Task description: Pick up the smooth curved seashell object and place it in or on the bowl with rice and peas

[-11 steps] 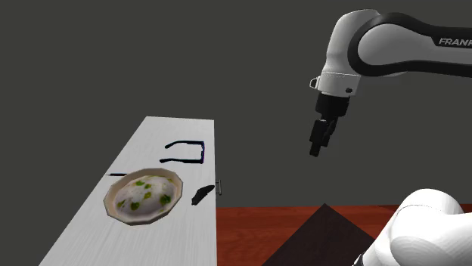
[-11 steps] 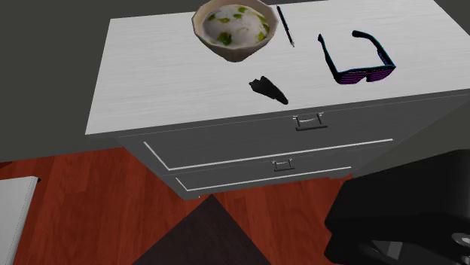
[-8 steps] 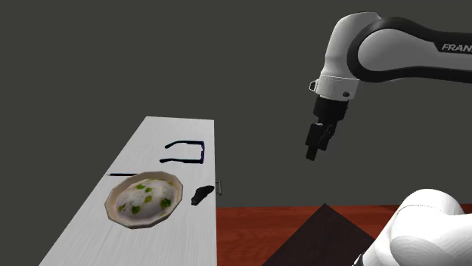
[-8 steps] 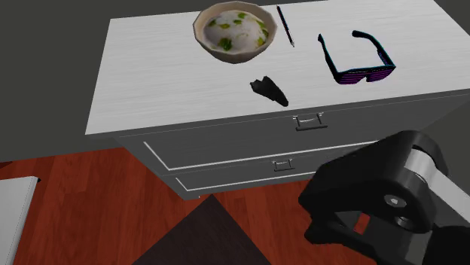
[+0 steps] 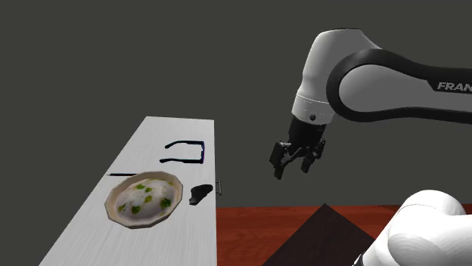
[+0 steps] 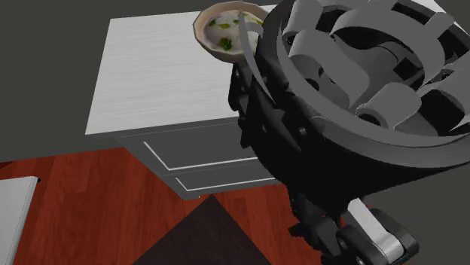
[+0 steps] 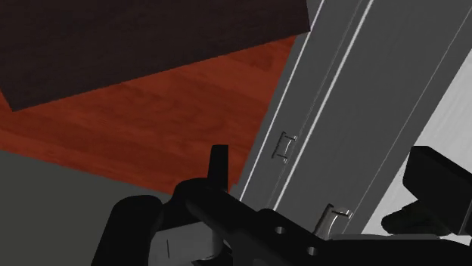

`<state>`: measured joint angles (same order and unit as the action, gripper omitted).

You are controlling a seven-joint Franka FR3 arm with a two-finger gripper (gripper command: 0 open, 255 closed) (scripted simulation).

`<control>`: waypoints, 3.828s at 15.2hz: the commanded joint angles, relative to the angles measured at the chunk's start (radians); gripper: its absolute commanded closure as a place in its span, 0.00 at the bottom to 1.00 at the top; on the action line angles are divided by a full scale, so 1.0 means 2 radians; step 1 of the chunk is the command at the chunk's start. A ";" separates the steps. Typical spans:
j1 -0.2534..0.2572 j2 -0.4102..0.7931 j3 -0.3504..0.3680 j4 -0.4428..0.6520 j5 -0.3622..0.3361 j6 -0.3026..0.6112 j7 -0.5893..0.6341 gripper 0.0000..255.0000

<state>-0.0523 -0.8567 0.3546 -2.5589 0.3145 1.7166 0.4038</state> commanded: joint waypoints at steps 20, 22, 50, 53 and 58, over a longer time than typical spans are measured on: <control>-0.531 0.282 0.662 0.236 -0.096 0.203 0.710 0.00; -0.542 0.262 0.670 0.230 -0.073 0.213 0.693 0.00; -0.689 0.194 0.754 0.307 -0.010 0.118 0.720 0.00; -0.696 0.188 0.763 0.294 -0.003 0.136 0.715 0.00; -0.709 0.177 0.779 0.275 0.011 0.162 0.706 0.00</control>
<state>-1.4663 -0.4991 1.9070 -2.0017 0.3313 2.0322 1.8186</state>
